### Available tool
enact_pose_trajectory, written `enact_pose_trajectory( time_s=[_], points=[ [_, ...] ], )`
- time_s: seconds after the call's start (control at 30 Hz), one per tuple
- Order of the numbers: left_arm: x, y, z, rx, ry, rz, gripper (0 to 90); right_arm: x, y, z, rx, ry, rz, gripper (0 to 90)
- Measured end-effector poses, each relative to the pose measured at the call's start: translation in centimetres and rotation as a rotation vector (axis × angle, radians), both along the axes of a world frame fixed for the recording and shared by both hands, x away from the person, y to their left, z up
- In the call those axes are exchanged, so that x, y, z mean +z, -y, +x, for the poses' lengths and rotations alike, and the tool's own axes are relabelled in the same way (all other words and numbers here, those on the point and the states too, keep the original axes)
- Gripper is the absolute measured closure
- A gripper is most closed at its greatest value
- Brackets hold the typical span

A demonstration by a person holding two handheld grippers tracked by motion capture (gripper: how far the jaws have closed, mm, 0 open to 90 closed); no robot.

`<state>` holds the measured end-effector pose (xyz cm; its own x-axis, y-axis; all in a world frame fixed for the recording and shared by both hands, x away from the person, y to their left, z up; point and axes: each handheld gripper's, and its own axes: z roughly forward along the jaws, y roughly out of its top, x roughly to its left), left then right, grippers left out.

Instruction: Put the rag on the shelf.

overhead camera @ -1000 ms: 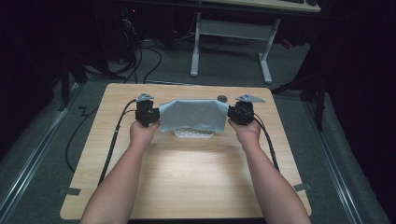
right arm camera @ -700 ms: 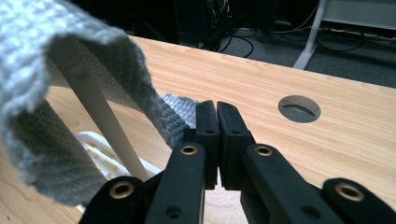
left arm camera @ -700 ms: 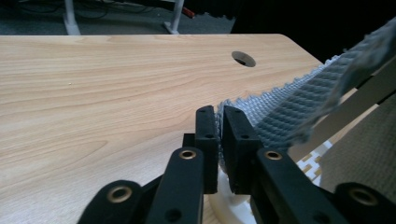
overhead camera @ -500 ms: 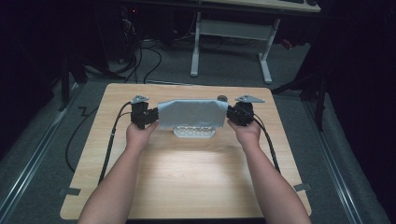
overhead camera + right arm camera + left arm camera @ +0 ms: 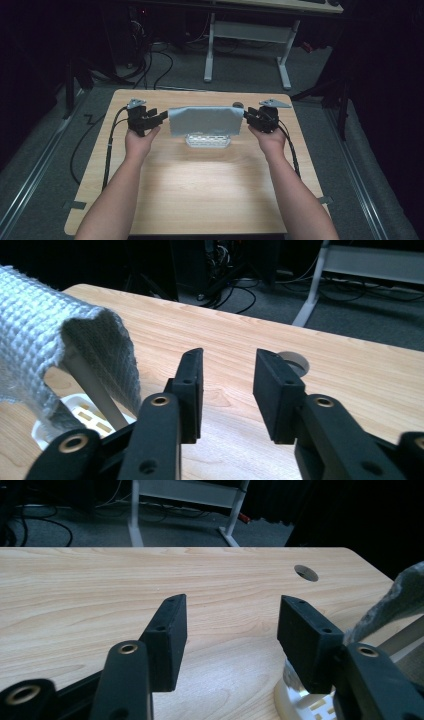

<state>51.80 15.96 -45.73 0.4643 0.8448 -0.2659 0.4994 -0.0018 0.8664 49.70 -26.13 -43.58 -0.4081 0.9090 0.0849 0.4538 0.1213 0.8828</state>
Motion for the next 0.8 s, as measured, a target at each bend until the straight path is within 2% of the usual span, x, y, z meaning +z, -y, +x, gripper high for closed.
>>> enact_pose_trajectory(
  time_s=[0.17, 0.33, 0.4, 0.53, 0.63, 0.73, 0.8],
  points=[
    [0.0, -0.4, -0.3, 0.011, 0.009, 0.017, 43.1, 0.2, 0.4, -0.3, -0.018, 0.009, -0.036, 60.7],
    [-0.1, -1.3, -0.8, 0.03, 0.014, 0.009, 41.9, 0.3, 1.1, -0.7, -0.029, 0.007, -0.042, 59.6],
    [-0.2, -1.6, -1.1, 0.033, 0.014, 0.013, 41.9, 0.2, 1.4, -1.1, -0.036, 0.02, -0.041, 59.1],
    [-0.6, -2.1, -2.1, 0.029, 0.024, 0.038, 42.0, -0.3, 1.9, -1.8, -0.038, 0.004, -0.059, 57.6],
    [-0.9, -2.5, -2.9, 0.029, 0.025, 0.039, 42.0, -0.5, 2.2, -2.6, -0.046, 0.032, -0.069, 58.6],
    [-1.2, -2.6, -3.9, 0.031, 0.029, 0.062, 42.0, -0.5, 2.5, -3.4, -0.044, 0.019, -0.074, 58.5],
    [-1.4, -2.8, -4.8, 0.03, 0.035, 0.079, 42.0, -0.7, 2.7, -4.2, -0.044, 0.053, -0.076, 58.6]
  ],
)
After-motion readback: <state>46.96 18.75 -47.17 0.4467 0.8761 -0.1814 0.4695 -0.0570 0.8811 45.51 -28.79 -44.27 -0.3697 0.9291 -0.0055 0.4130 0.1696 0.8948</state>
